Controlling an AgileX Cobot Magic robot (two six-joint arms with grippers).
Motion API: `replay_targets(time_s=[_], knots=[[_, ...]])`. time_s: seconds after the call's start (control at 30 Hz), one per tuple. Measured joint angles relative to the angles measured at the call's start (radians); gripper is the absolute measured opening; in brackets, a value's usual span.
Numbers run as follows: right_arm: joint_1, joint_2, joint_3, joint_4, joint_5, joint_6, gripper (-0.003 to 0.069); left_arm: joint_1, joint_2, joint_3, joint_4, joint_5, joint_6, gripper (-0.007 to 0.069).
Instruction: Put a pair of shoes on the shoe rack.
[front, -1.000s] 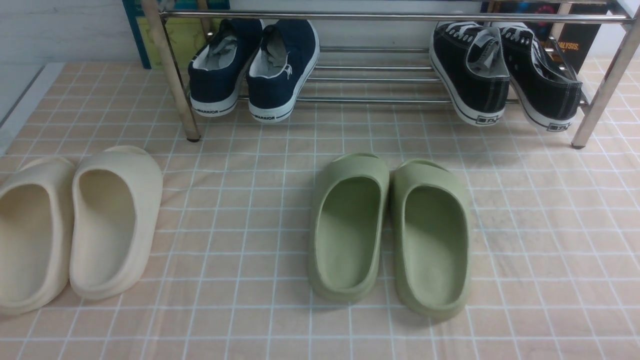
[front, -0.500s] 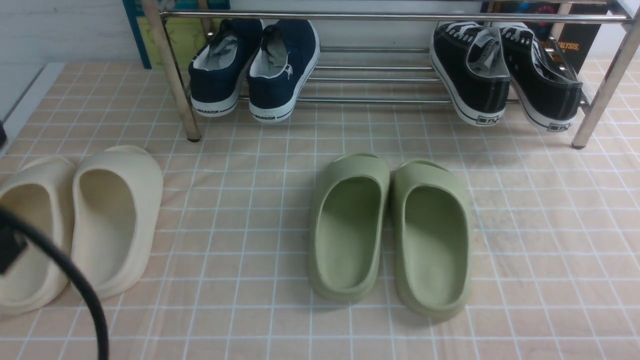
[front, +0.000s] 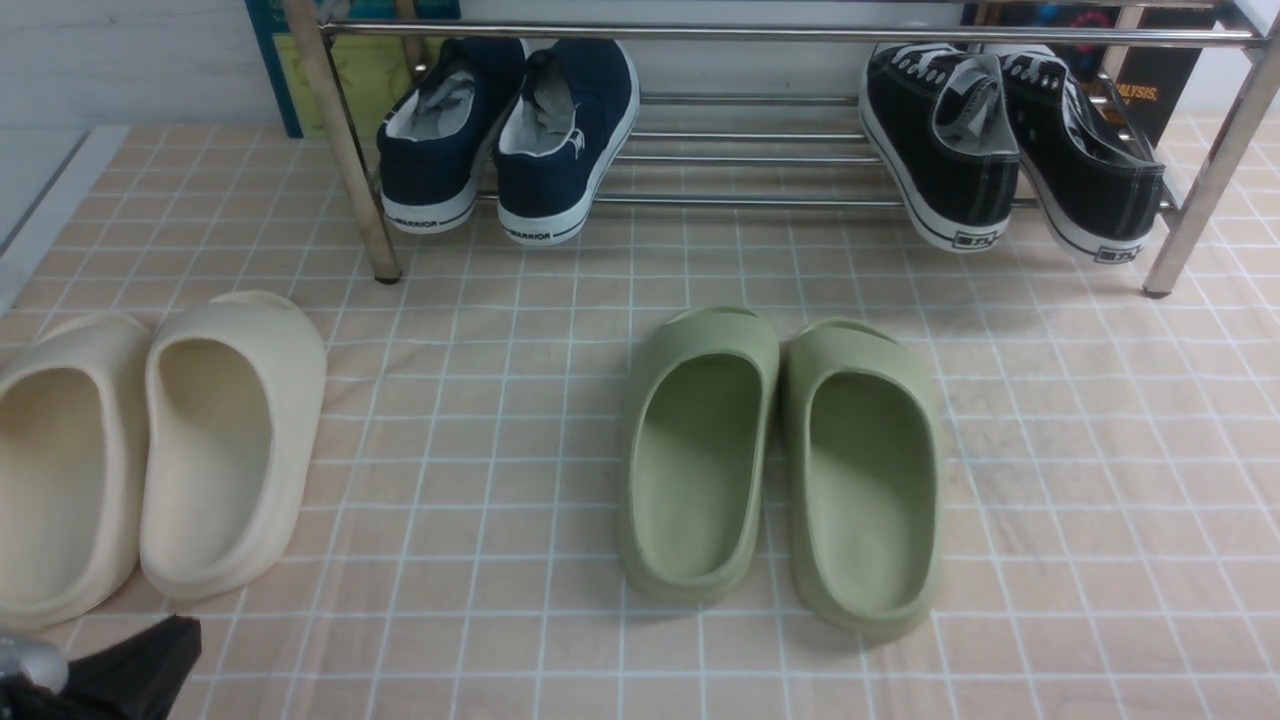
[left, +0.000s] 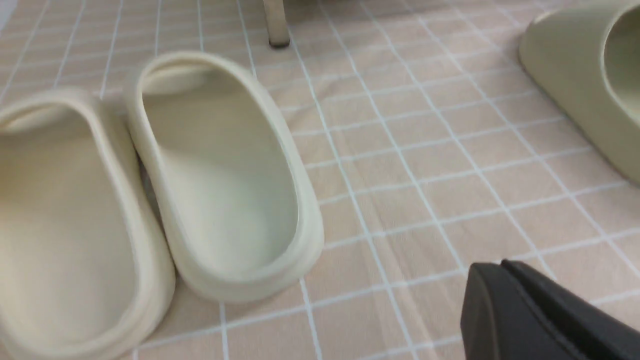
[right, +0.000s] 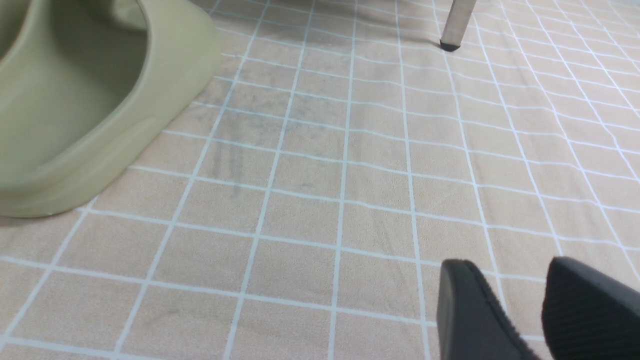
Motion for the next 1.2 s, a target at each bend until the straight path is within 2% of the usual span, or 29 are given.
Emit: replay_targets(time_s=[0.37, 0.63, 0.8, 0.93, 1.0, 1.2], knots=[[0.000, 0.000, 0.000, 0.000, 0.000, 0.000, 0.0239, -0.007, -0.020, 0.024, 0.000, 0.204, 0.000, 0.0030], [0.000, 0.000, 0.000, 0.000, 0.001, 0.000, 0.0239, -0.008, -0.318, 0.078, 0.008, 0.259, -0.004, 0.0038], [0.000, 0.000, -0.001, 0.000, 0.002, 0.000, 0.0239, 0.009, -0.381, 0.078, -0.077, 0.255, -0.001, 0.0041], [0.000, 0.000, -0.001, 0.000, 0.003, 0.000, 0.0239, 0.048, -0.381, 0.077, -0.144, 0.254, 0.053, 0.0041], [0.000, 0.000, -0.001, 0.000, 0.004, 0.000, 0.0239, 0.084, -0.381, 0.077, -0.188, 0.256, 0.156, 0.0041], [0.000, 0.000, -0.001, 0.000, 0.004, 0.000, 0.0239, 0.124, -0.381, 0.076, -0.206, 0.259, 0.258, 0.0041]])
